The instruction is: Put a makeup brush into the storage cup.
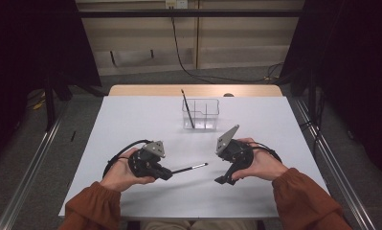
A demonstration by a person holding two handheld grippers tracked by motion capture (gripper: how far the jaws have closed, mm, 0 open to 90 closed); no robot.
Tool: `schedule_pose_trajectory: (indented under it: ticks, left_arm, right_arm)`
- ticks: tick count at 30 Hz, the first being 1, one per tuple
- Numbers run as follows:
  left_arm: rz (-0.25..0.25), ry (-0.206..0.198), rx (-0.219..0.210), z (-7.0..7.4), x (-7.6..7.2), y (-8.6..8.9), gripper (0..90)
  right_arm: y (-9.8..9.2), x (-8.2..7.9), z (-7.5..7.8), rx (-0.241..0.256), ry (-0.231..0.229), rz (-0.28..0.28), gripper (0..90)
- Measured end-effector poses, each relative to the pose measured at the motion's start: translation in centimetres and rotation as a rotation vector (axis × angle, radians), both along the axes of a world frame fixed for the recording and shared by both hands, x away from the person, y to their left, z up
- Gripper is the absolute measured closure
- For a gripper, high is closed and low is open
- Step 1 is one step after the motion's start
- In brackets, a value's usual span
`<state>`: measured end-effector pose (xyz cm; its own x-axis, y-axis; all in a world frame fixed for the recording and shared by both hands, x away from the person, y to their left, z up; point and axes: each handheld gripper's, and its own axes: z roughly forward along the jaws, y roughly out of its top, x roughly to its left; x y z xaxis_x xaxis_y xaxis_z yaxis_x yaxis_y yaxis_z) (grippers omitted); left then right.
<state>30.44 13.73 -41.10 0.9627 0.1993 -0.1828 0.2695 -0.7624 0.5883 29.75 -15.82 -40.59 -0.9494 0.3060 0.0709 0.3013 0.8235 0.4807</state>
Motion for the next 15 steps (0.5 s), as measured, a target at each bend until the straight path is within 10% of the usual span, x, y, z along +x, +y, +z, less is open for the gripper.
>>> schedule_pose_trajectory:
  ticks: [15]
  left_arm:
    - [0.05,-0.008,-0.046,-0.5,-0.3,1.6,83.9]
  right_arm:
    - [-1.7,-0.2,-0.3,0.074,-0.008,-0.056,7.3]
